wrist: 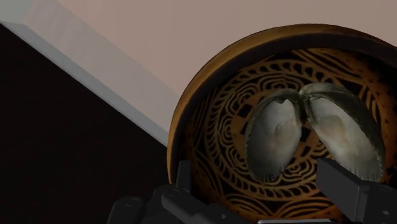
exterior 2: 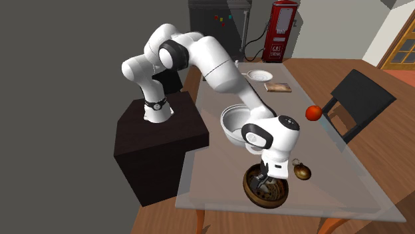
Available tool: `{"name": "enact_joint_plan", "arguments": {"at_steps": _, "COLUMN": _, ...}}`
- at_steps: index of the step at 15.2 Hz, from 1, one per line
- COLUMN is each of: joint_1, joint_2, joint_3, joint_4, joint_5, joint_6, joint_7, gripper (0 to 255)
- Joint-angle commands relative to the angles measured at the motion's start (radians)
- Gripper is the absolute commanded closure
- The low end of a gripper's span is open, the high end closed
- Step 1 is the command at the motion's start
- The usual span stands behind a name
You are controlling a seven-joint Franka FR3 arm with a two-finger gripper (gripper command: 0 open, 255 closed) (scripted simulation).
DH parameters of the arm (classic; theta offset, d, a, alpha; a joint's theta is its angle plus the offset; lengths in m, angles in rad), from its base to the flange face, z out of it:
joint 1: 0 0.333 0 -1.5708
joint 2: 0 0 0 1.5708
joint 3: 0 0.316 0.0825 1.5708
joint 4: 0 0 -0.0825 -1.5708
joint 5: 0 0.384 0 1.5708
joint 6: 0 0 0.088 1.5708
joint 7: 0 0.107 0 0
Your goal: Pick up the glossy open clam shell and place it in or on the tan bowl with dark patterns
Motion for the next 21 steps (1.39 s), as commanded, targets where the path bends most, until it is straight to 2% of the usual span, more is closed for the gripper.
{"name": "enact_joint_plan", "arguments": {"at_steps": 1, "joint_1": 0.002, "joint_2": 0.008, "joint_3": 0.002, "joint_4": 0.002, "joint_5": 0.001, "joint_6": 0.001, "joint_7": 0.001, "gripper": 0}}
{"name": "enact_joint_plan", "arguments": {"at_steps": 6, "joint_1": 0.002, "joint_2": 0.008, "joint_3": 0.002, "joint_4": 0.002, "joint_5": 0.000, "joint_6": 0.001, "joint_7": 0.001, "gripper": 0}}
{"name": "enact_joint_plan", "arguments": {"at_steps": 7, "joint_1": 0.001, "joint_2": 0.008, "joint_3": 0.002, "joint_4": 0.003, "joint_5": 0.001, "joint_6": 0.001, "joint_7": 0.000, "gripper": 255}}
{"name": "enact_joint_plan", "arguments": {"at_steps": 16, "joint_1": 0.002, "joint_2": 0.008, "joint_3": 0.002, "joint_4": 0.002, "joint_5": 0.000, "joint_6": 0.001, "joint_7": 0.001, "gripper": 255}}
{"name": "enact_joint_plan", "arguments": {"at_steps": 21, "joint_1": 0.000, "joint_2": -0.045, "joint_3": 0.006, "joint_4": -0.018, "joint_5": 0.004, "joint_6": -0.032, "joint_7": -0.004, "gripper": 255}}
